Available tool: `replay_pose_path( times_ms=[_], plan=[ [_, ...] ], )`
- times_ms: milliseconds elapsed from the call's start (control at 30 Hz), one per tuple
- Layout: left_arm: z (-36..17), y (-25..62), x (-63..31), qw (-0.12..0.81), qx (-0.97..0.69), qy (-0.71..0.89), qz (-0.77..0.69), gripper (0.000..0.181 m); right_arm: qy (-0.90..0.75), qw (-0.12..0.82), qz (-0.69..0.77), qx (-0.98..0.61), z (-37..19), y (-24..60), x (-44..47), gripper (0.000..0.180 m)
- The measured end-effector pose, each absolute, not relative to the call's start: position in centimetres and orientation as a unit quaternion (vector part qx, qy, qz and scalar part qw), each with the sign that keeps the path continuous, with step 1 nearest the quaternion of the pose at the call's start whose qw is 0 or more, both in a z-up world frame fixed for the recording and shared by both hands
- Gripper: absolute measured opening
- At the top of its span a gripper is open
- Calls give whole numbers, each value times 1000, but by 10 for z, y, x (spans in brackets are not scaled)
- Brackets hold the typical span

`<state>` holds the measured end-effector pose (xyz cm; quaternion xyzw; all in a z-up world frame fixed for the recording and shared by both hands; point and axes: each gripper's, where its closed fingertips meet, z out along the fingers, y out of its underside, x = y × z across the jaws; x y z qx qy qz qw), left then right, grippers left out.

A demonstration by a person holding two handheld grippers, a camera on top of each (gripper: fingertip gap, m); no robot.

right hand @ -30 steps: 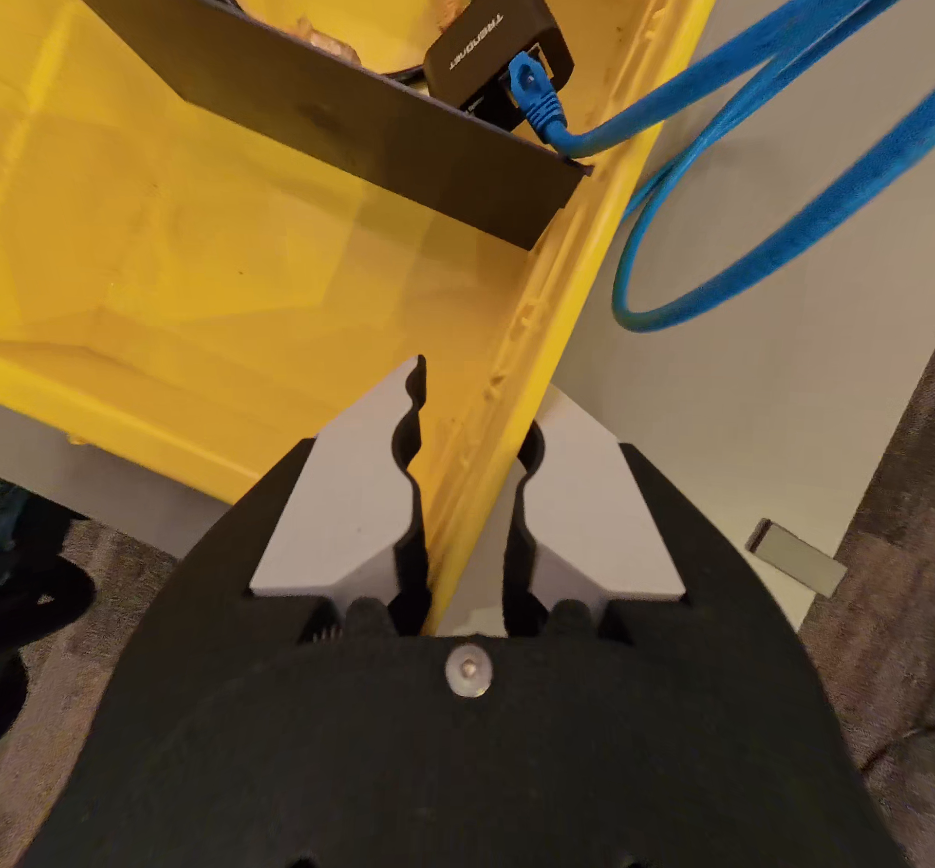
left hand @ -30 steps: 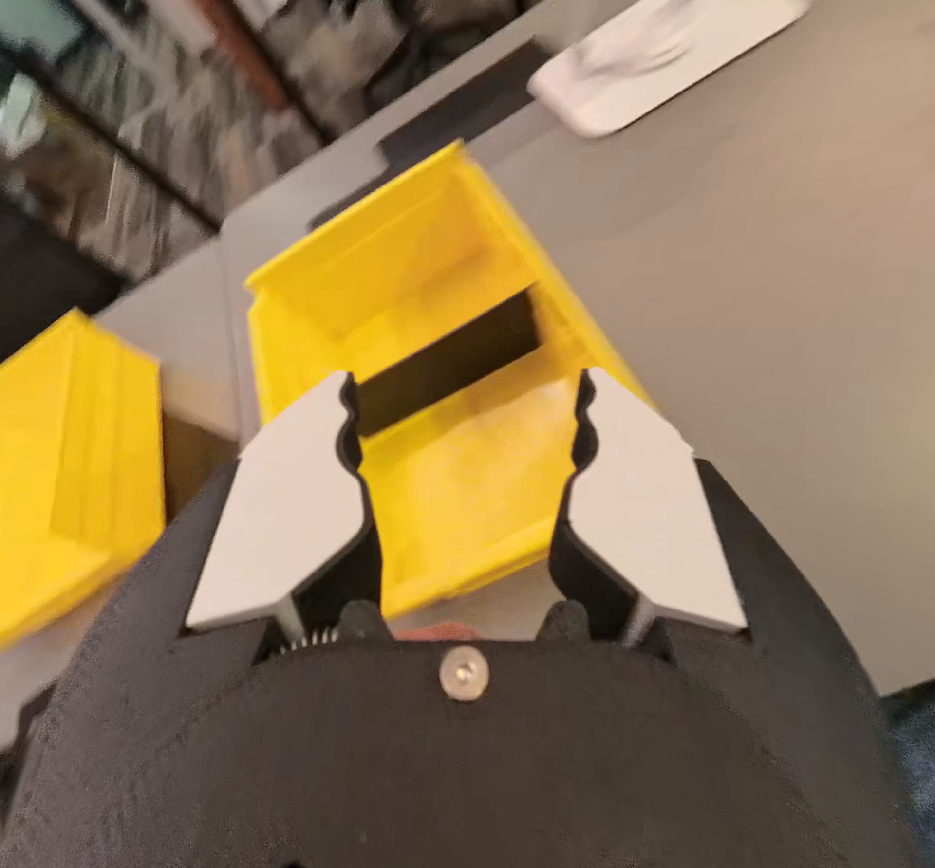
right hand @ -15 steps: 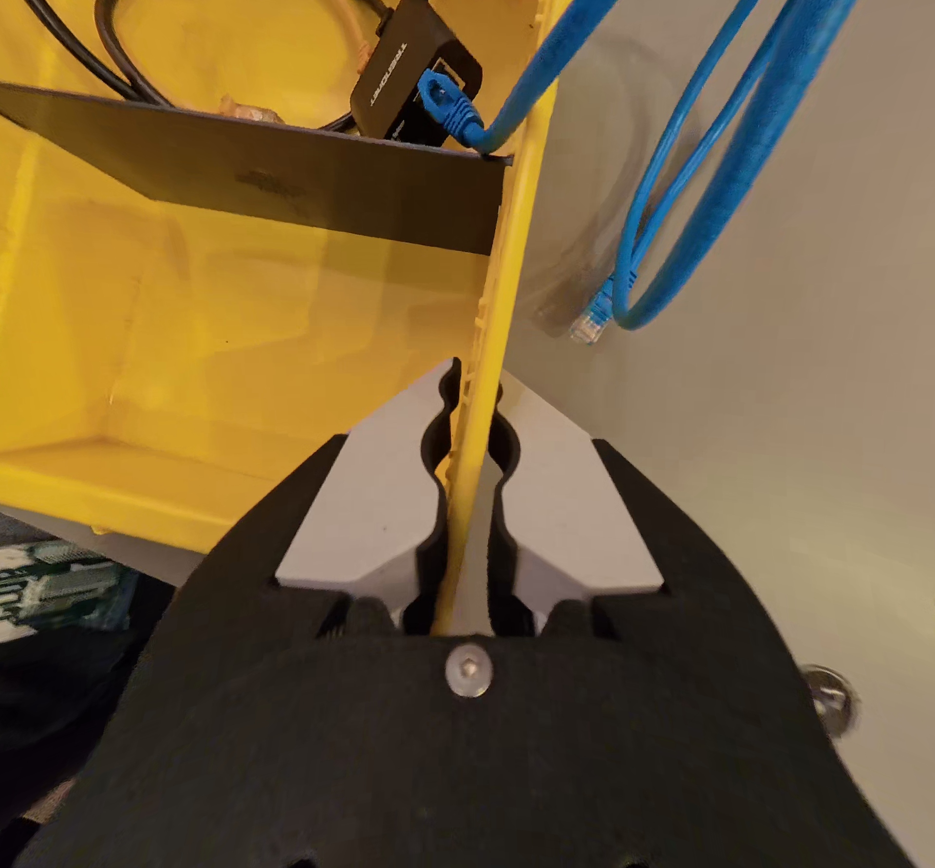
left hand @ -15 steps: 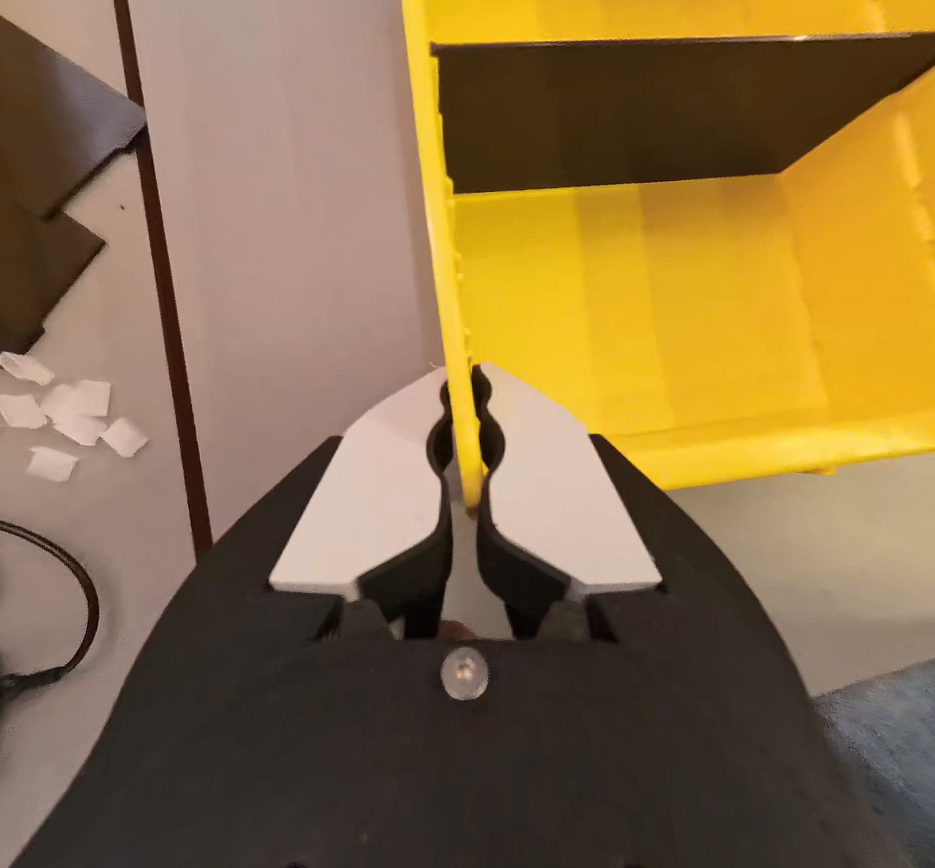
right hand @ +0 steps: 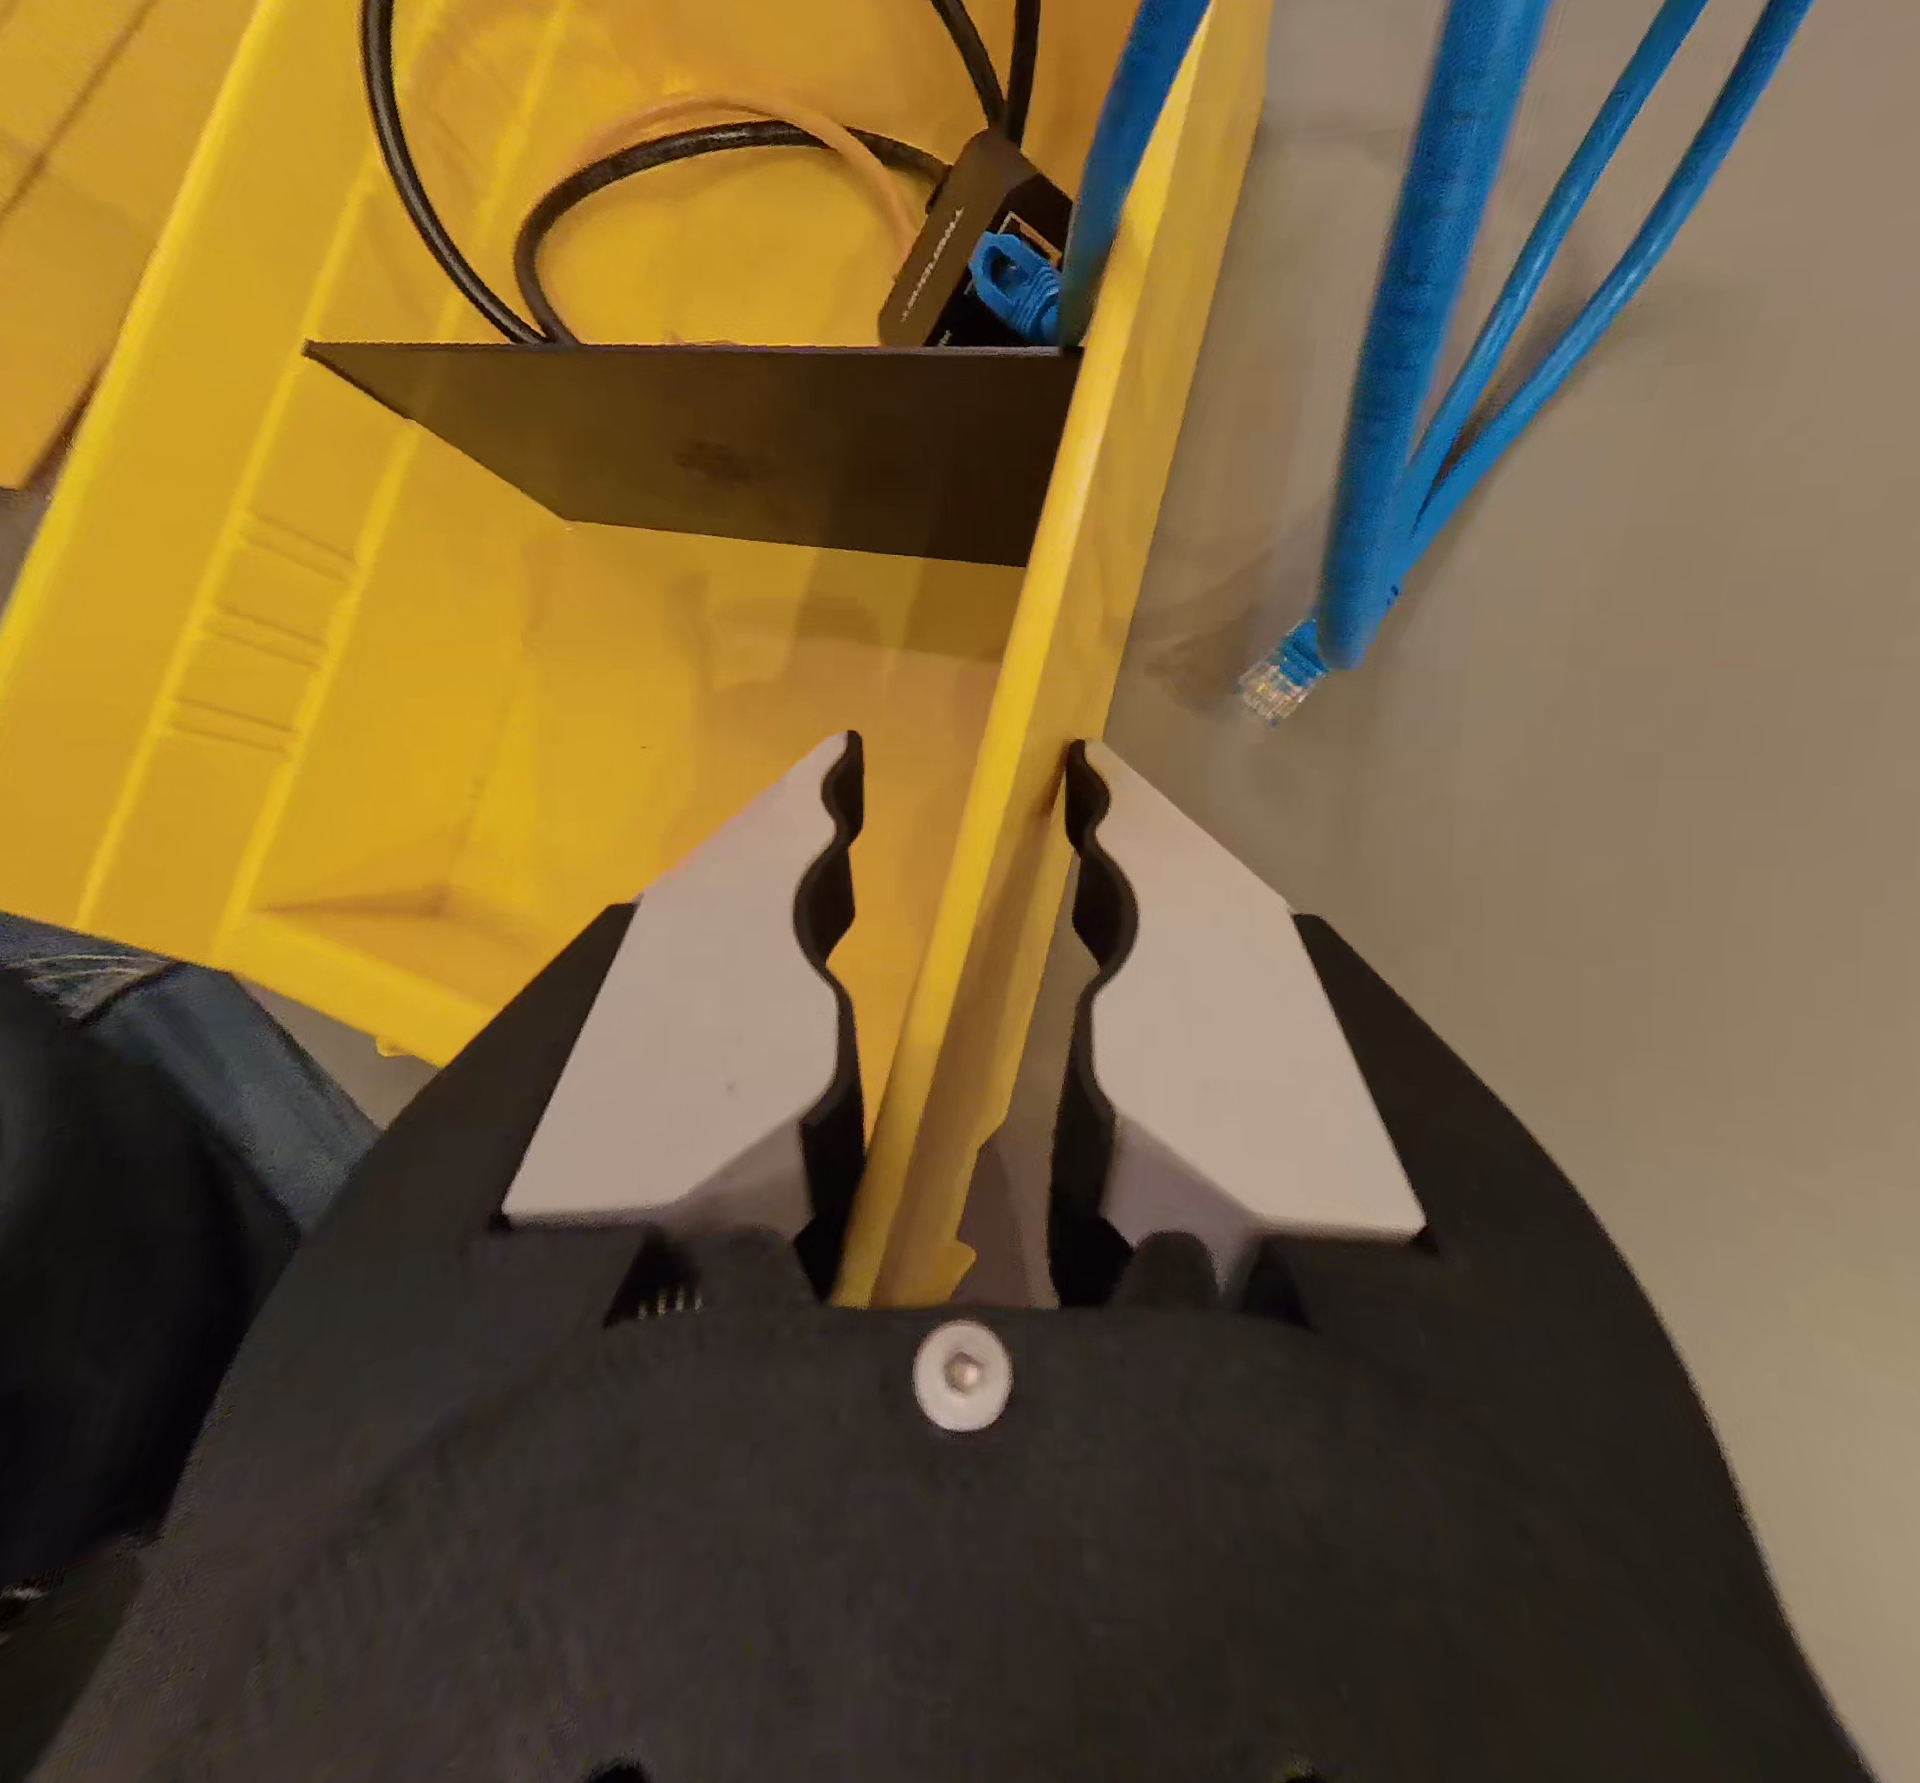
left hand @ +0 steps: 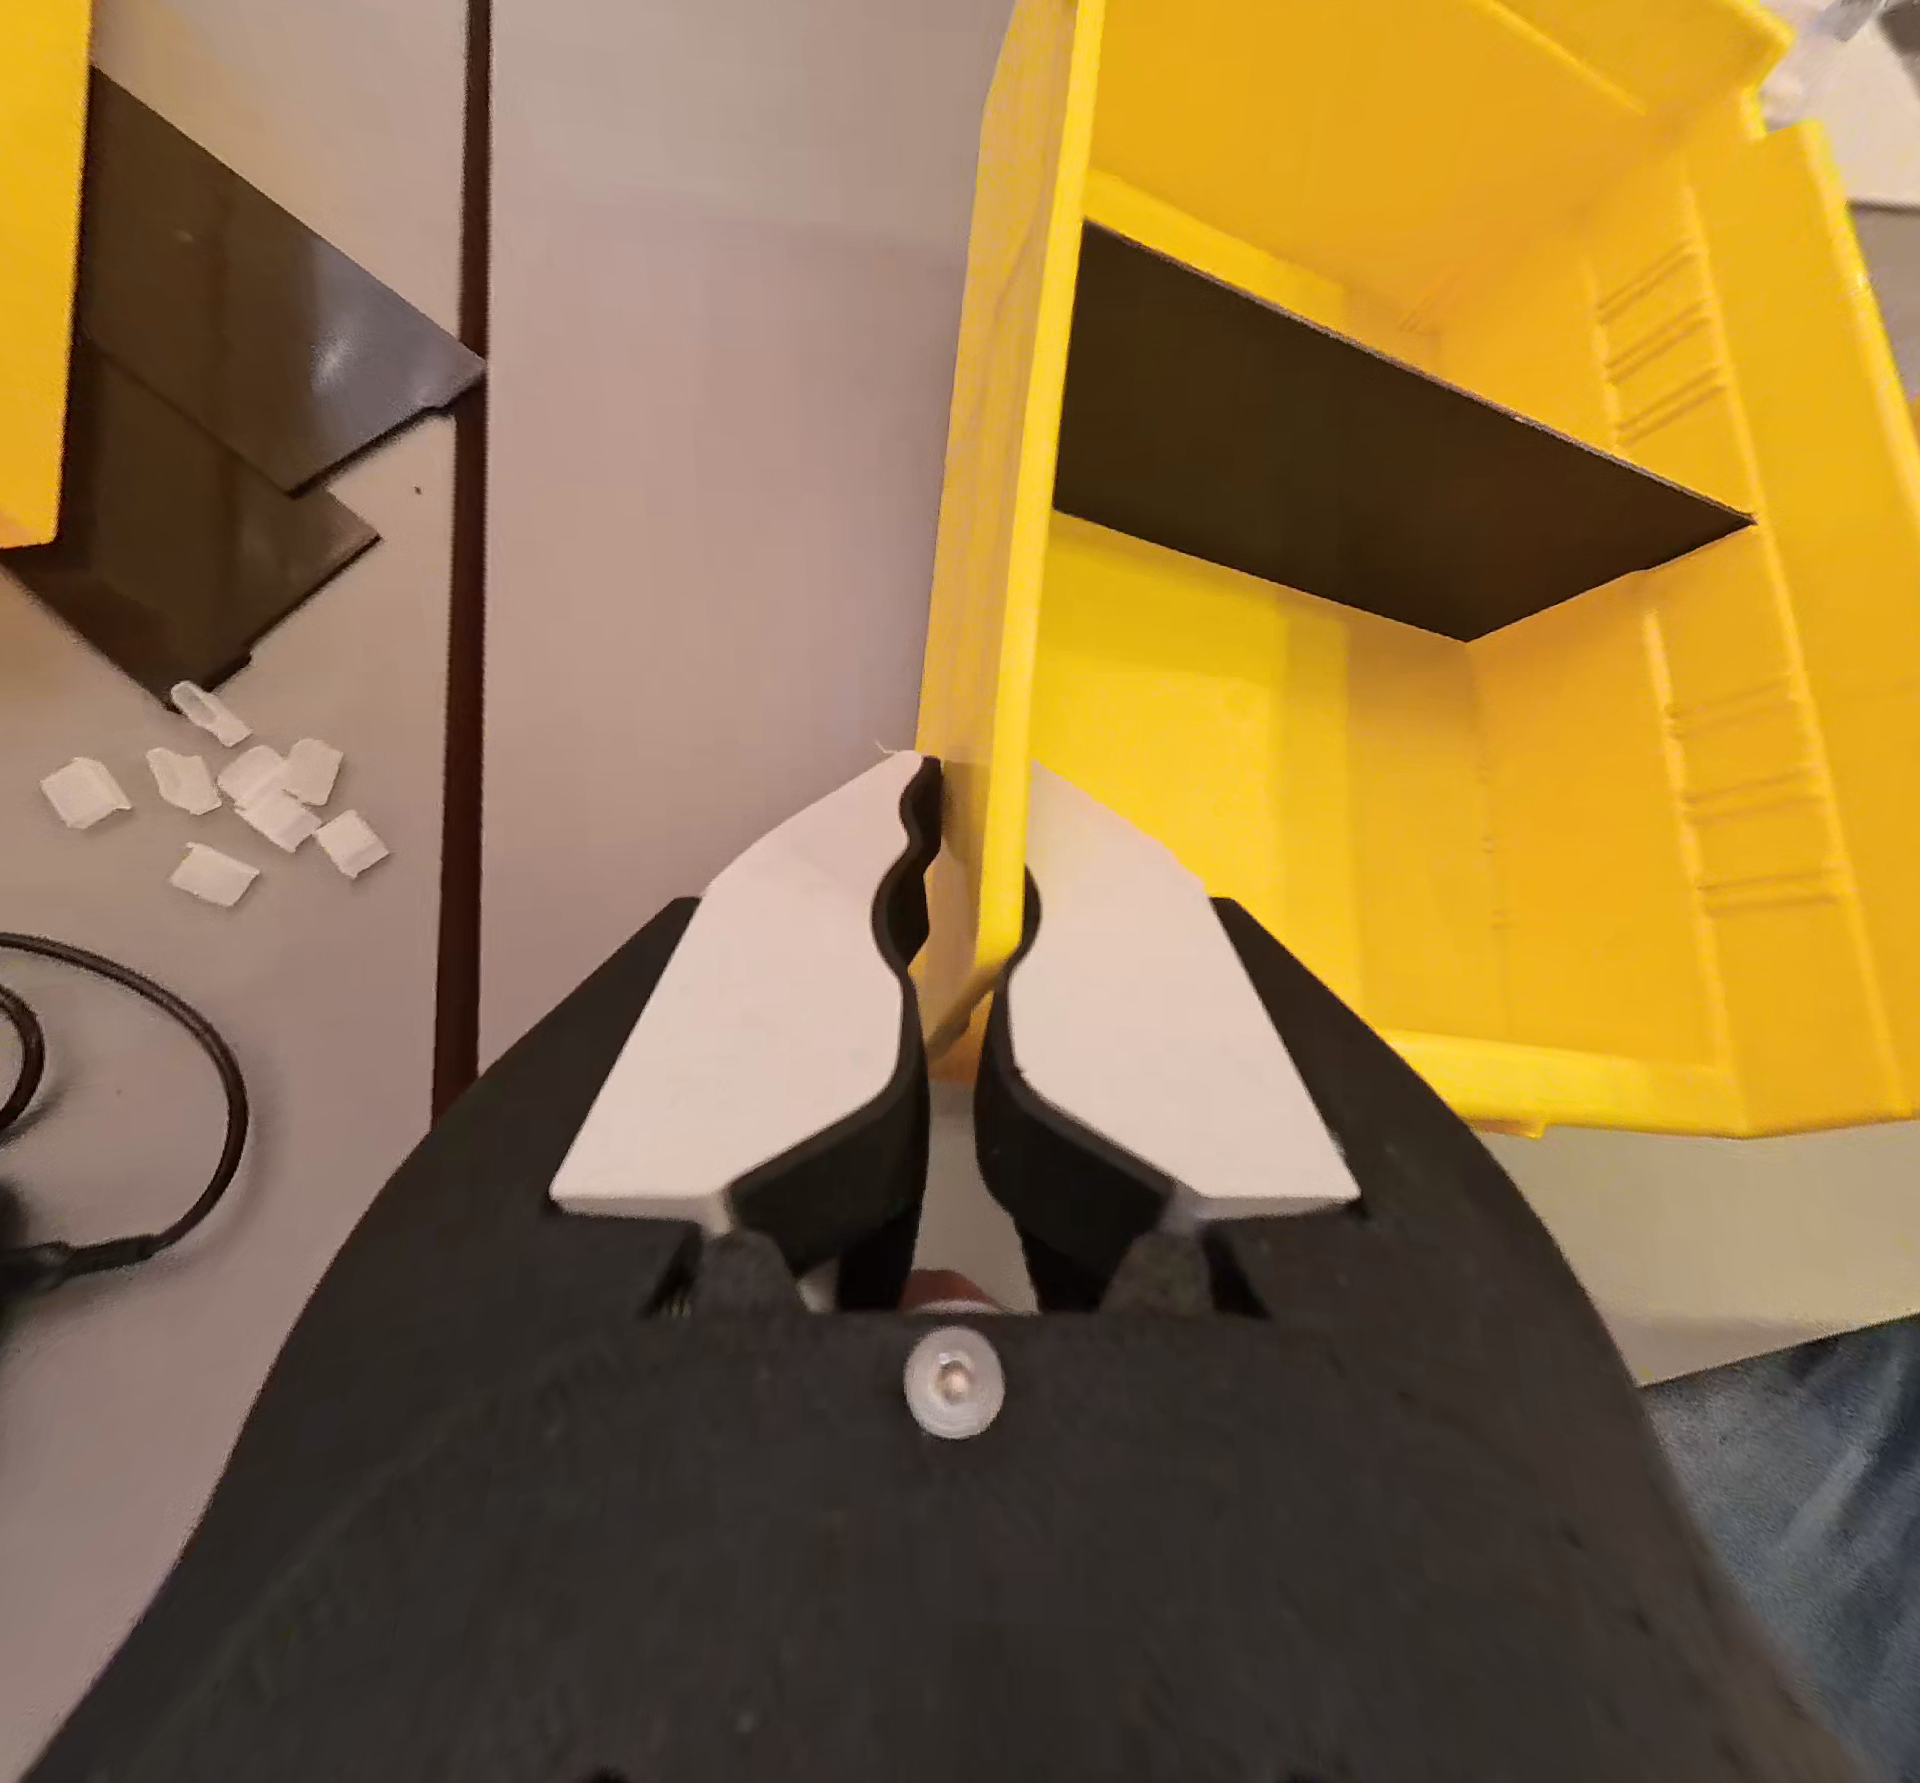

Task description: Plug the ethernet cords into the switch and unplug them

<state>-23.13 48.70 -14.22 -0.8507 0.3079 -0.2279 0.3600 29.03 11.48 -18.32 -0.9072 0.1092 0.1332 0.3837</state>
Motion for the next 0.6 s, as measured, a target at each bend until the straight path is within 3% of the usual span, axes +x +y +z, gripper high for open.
replay_pose_path(
  times_ms=[167,600],
  plan=[
    [-112,485,-258,407,-837,248,-269,5,75,394,186,-897,-185,161,227,68],
    [-36,453,-289,494,-790,199,-305,5,-143,356,248,-890,-186,277,32,116]
  ],
)
